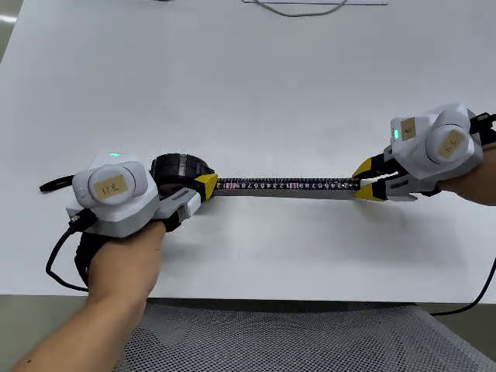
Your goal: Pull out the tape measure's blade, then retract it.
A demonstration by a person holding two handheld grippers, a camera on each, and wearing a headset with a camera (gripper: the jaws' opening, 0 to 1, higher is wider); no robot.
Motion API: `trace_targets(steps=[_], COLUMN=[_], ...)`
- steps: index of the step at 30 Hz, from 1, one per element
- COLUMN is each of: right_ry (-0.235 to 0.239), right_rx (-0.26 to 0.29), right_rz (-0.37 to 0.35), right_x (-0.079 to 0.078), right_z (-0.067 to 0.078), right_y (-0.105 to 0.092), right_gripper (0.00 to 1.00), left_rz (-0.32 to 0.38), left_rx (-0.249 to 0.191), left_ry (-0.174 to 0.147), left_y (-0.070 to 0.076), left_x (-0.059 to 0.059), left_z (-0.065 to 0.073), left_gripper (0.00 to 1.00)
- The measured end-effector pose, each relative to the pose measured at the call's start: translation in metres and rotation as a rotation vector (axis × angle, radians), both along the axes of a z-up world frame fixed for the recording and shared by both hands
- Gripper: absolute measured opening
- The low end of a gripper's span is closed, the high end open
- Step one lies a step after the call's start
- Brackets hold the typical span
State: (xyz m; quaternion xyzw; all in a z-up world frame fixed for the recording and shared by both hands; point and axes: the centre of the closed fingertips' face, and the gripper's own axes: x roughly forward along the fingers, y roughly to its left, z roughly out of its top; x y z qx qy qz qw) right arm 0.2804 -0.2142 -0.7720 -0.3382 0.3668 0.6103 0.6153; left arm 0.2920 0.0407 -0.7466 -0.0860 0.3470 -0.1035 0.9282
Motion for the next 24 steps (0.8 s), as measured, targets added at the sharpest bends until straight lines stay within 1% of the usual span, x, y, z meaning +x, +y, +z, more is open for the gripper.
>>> trace_targets(steps=[5,10,24], right_ry=[0.009,0.01,0.03], right_rx=[0.009,0.004,0.036], right_rz=[0.0,0.008,0.005], right_x=[0.0,0.0,0.001], right_z=[0.0,-0.002,-0.003], right_y=[0.006,0.011,0.031], right_gripper=[0.1,0.1,0.1], left_rz=[0.0,-0.002,-0.005], left_rx=[0.0,-0.004,-0.011], left_ry=[-0.003,-0.002,-0.005], left_y=[0.0,0.0,0.001], left_x=[0.0,0.0,0.0], left_z=[0.0,0.0,0.001], left_gripper=[0.55,0.55,0.55])
